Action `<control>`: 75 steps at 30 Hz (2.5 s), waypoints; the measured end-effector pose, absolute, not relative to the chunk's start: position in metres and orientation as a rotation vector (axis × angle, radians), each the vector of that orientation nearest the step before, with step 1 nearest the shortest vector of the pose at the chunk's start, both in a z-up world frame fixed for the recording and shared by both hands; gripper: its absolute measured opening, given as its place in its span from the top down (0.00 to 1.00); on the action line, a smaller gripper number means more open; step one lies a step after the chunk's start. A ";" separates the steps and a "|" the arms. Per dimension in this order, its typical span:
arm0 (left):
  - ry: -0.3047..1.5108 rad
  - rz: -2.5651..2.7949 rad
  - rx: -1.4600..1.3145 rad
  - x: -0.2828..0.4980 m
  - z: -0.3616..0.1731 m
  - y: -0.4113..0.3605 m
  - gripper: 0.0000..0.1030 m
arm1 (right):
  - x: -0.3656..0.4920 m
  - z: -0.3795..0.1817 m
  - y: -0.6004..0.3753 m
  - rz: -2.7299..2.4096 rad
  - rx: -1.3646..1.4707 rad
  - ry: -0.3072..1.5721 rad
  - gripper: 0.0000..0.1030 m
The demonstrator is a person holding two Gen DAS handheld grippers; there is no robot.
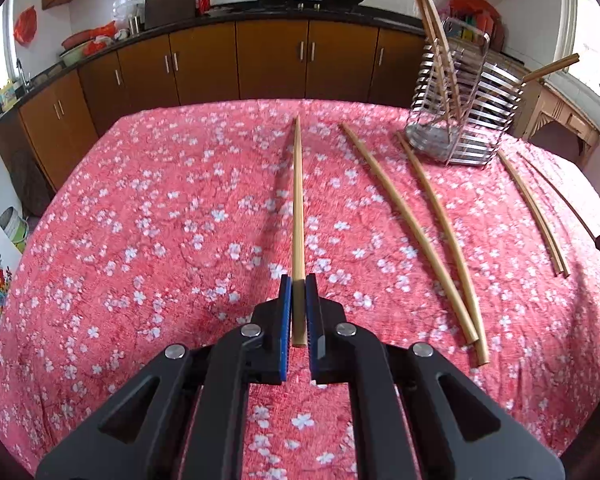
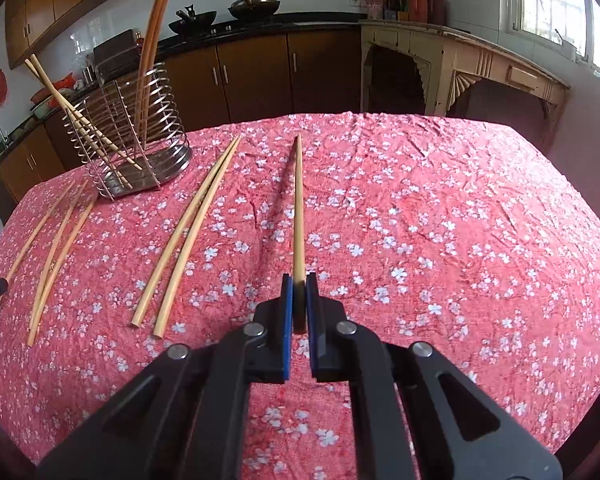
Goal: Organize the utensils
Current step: 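Lift both held chopsticks and carry them toward the wire holder, then open both tools above the wire holder to drop the chopsticks in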
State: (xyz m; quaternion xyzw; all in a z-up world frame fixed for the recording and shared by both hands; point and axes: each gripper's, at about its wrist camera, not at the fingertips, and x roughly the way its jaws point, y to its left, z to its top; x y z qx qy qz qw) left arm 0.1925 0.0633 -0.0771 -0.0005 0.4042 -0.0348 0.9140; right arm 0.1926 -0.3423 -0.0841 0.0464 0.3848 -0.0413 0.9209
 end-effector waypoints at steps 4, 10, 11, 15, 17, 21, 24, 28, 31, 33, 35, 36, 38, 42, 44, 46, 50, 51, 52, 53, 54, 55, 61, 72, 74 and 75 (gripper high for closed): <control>0.756 -0.091 -0.007 0.181 -0.051 0.062 0.93 | 0.183 -0.060 -0.343 -0.089 0.073 0.730 0.93; 0.633 -0.099 -0.034 0.177 -0.008 0.062 0.93 | 0.171 -0.014 -0.343 -0.088 0.075 0.596 0.93; 0.612 -0.096 -0.040 0.177 -0.001 0.062 0.93 | 0.170 -0.007 -0.343 -0.087 0.075 0.578 0.93; 0.555 -0.087 -0.061 0.181 0.021 0.063 0.93 | 0.170 0.021 -0.340 -0.088 0.063 0.504 0.93; 0.536 -0.081 -0.069 0.183 0.029 0.063 0.93 | 0.173 0.032 -0.342 -0.087 0.062 0.474 0.93; 0.495 -0.075 -0.089 0.186 0.046 0.064 0.93 | 0.178 0.054 -0.339 -0.078 0.068 0.417 0.93; 0.465 -0.072 -0.099 0.187 0.055 0.065 0.93 | 0.179 0.068 -0.337 -0.065 0.076 0.382 0.93; 0.439 -0.072 -0.103 0.188 0.064 0.063 0.93 | 0.181 0.084 -0.334 -0.047 0.086 0.355 0.93; 0.428 -0.074 -0.102 0.188 0.069 0.061 0.93 | 0.182 0.092 -0.333 -0.032 0.093 0.348 0.93; 0.419 -0.074 -0.097 0.187 0.072 0.060 0.93 | 0.181 0.095 -0.331 -0.022 0.091 0.345 0.93; 0.413 -0.077 -0.095 0.186 0.074 0.059 0.93 | 0.179 0.099 -0.328 -0.009 0.087 0.344 0.93; 0.411 -0.077 -0.095 0.185 0.074 0.058 0.93 | 0.178 0.102 -0.327 0.004 0.090 0.345 0.93; 0.405 -0.084 -0.096 0.185 0.078 0.056 0.93 | 0.174 0.107 -0.324 0.028 0.102 0.348 0.93; 0.382 -0.110 -0.103 0.185 0.098 0.046 0.93 | 0.168 0.127 -0.317 0.086 0.124 0.336 0.93; 0.358 -0.127 -0.106 0.185 0.112 0.040 0.93 | 0.164 0.141 -0.312 0.120 0.131 0.318 0.93; 0.334 -0.148 -0.109 0.185 0.127 0.033 0.93 | 0.163 0.156 -0.307 0.154 0.147 0.299 0.93; 0.285 -0.185 -0.120 0.191 0.156 0.014 0.93 | 0.169 0.184 -0.293 0.191 0.161 0.256 0.93; 0.273 -0.196 -0.120 0.194 0.164 0.006 0.93 | 0.173 0.190 -0.287 0.196 0.159 0.247 0.93; 0.262 -0.197 -0.118 0.196 0.169 0.001 0.93 | 0.178 0.194 -0.282 0.201 0.157 0.240 0.93; 0.249 -0.197 -0.116 0.199 0.173 -0.004 0.93 | 0.183 0.198 -0.277 0.201 0.150 0.232 0.93; 0.234 -0.196 -0.117 0.203 0.178 -0.011 0.93 | 0.188 0.202 -0.272 0.193 0.137 0.223 0.93; 0.227 -0.195 -0.126 0.206 0.180 -0.014 0.93 | 0.193 0.204 -0.267 0.191 0.128 0.219 0.93; 0.216 -0.173 -0.164 0.239 0.183 -0.035 0.93 | 0.236 0.205 -0.249 0.171 0.096 0.241 0.93; 0.281 -0.134 -0.115 0.292 0.143 -0.057 0.93 | 0.313 0.156 -0.252 0.192 0.162 0.421 0.93; 0.299 -0.130 -0.102 0.296 0.135 -0.060 0.93 | 0.322 0.145 -0.251 0.191 0.164 0.442 0.93; 0.310 -0.125 -0.099 0.298 0.132 -0.059 0.93 | 0.326 0.140 -0.250 0.195 0.167 0.459 0.93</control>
